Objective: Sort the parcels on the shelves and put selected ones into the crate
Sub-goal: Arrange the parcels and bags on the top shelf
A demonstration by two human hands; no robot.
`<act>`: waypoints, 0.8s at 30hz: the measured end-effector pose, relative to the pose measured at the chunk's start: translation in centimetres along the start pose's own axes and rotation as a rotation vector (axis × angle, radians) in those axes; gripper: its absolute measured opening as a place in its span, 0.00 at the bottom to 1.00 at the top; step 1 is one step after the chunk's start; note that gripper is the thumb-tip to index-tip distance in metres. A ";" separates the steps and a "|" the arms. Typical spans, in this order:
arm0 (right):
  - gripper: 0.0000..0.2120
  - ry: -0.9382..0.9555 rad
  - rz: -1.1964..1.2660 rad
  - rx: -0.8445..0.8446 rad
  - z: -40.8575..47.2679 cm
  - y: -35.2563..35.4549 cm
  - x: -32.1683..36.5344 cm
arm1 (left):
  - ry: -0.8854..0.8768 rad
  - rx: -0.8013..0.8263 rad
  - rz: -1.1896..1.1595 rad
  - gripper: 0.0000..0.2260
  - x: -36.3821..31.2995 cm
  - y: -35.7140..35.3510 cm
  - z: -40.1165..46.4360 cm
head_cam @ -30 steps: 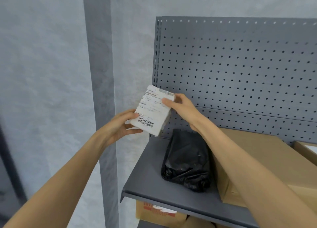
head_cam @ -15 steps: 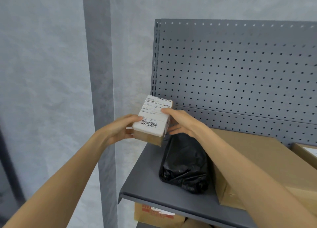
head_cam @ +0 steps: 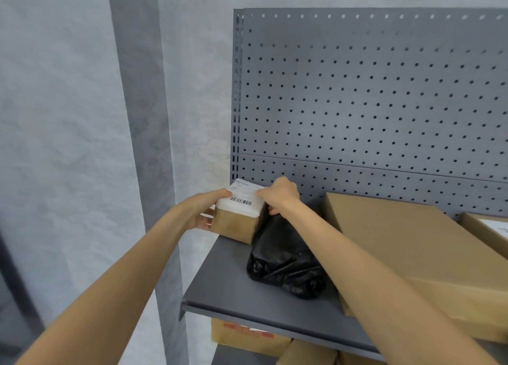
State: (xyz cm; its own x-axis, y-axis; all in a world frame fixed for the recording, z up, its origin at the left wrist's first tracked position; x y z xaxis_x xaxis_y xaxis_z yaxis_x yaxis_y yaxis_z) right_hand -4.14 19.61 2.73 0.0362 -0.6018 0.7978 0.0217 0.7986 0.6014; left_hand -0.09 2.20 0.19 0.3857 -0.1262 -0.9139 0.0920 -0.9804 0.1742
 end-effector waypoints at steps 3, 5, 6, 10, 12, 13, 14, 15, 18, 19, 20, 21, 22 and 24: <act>0.04 -0.004 0.010 -0.018 0.6 0.1 -0.3 | 0.013 0.016 -0.024 0.07 0.1 -1.0 0.2; 0.03 -0.032 0.077 -0.005 0.9 0.5 -0.5 | 0.000 0.011 -0.038 0.07 0.0 -1.4 0.2; 0.03 -0.050 0.114 0.009 1.0 0.7 -0.6 | -0.005 0.008 -0.035 0.08 0.0 -1.5 0.3; 0.11 -0.037 0.161 0.045 0.5 1.7 -0.5 | -0.007 -0.021 0.100 0.16 0.0 -1.1 0.2; 0.15 0.040 0.092 0.038 -0.1 2.8 -0.2 | -0.093 -0.129 0.268 0.21 -0.4 -0.5 0.0; 0.16 0.080 0.030 0.030 -0.4 3.7 -0.2 | -0.167 -0.208 0.326 0.21 -0.8 -0.2 -0.2; 0.18 0.111 -0.042 0.029 -0.7 4.6 -0.2 | -0.243 -0.279 0.365 0.20 -1.3 0.1 -0.7; 0.18 0.130 -0.123 0.046 -1.0 5.6 -0.4 | -0.315 -0.335 0.402 0.17 -1.8 0.3 -1.4; 0.17 0.096 -0.397 0.168 -1.7 7.5 -1.4 | -0.393 -0.287 0.543 0.12 -2.1 -0.8 -4.5; 0.21 0.076 -0.470 0.207 -2.0 7.7 -1.8 | -0.366 -0.195 0.563 0.13 -1.8 -1.7 -5.5; 0.25 0.061 -0.511 0.242 -2.3 7.7 -2.2 | -0.315 -0.096 0.584 0.14 -1.5 -2.7 -6.4; 0.27 0.058 -0.529 0.269 -2.8 7.5 -2.4 | -0.259 -0.005 0.612 0.15 -0.9 -3.6 -7.2; 0.28 0.067 -0.536 0.297 -3.4 7.2 -2.5 | -0.203 0.075 0.636 0.16 -0.3 -4.5 -7.6; 0.29 0.102 -0.571 0.335 -4.4 6.4 -2.7 | -0.127 0.183 0.654 0.19 0.7 -5.8 -7.7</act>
State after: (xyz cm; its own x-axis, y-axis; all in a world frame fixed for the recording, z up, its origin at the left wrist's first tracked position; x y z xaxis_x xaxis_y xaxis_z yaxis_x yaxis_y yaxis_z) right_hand 0.26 26.32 4.27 0.2060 -0.9128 0.3527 -0.2456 0.3007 0.9216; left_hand 6.67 8.98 1.36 0.1980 -0.7059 -0.6801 -0.2832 -0.7054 0.6498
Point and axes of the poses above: each hand's wrist, its own z-axis towards the middle knuckle, its own y-axis out of the back of the hand, x = y × z, the point moved 2 cm from there along z, towards the middle knuckle, and after that the axes turned 3 degrees about y, right-handed, at the moved point
